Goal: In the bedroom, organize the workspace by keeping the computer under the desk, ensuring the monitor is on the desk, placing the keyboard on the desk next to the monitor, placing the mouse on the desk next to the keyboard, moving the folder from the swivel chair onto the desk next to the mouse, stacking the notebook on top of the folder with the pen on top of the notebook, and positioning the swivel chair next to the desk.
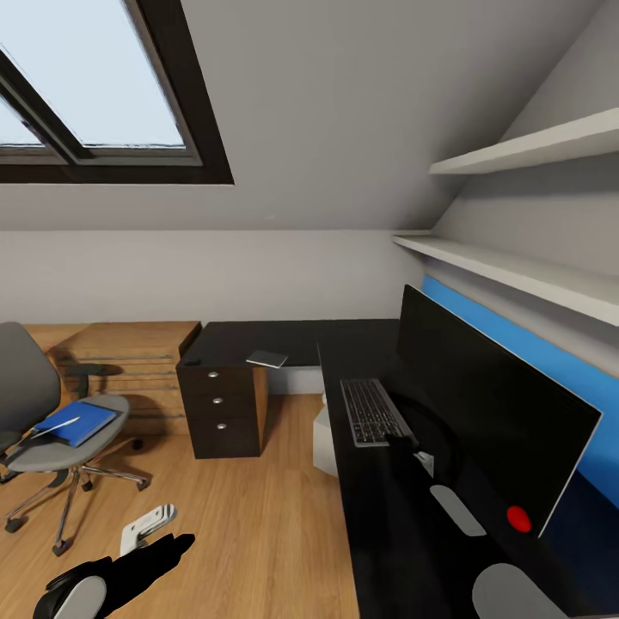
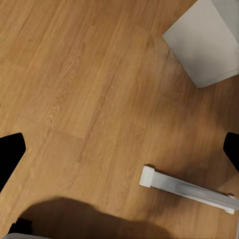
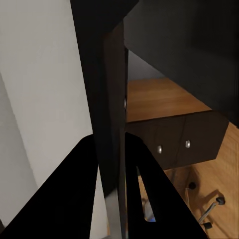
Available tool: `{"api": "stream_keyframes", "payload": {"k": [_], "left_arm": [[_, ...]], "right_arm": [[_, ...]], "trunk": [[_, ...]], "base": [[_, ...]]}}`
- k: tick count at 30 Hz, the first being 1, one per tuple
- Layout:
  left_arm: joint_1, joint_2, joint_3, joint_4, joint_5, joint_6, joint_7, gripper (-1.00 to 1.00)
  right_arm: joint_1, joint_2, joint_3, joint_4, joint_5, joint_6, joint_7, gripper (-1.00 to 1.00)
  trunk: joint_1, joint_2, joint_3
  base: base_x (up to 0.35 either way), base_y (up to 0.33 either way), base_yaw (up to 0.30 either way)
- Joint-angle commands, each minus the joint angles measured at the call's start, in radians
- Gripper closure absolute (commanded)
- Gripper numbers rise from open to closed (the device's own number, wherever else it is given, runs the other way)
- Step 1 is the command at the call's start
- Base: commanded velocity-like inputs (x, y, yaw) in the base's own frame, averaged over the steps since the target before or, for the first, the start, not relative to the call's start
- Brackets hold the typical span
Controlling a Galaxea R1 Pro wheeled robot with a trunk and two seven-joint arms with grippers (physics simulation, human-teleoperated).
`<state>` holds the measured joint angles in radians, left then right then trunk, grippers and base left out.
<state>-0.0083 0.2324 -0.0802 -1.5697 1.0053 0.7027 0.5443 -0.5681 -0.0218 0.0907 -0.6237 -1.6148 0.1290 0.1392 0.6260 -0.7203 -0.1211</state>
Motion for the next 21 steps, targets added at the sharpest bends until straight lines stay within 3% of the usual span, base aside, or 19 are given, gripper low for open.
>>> {"api": "stream_keyframes", "payload": {"k": [1, 21], "left_arm": [[-0.001, 0.001, -0.001, -0.001, 0.010, 0.000, 0.011, -1.00], [-0.001, 0.001, -0.001, -0.001, 0.009, 0.000, 0.011, -1.00]], "right_arm": [[-0.001, -0.001, 0.004, 0.002, -0.010, 0.000, 0.003, 1.00], [-0.001, -0.001, 0.004, 0.004, -0.010, 0.000, 0.004, 1.00]], "trunk": [[0.004, -0.009, -0.005], [0.081, -0.149, -0.068]], "base": [[0.000, 0.000, 0.000], [0.000, 0.000, 0.000]]}}
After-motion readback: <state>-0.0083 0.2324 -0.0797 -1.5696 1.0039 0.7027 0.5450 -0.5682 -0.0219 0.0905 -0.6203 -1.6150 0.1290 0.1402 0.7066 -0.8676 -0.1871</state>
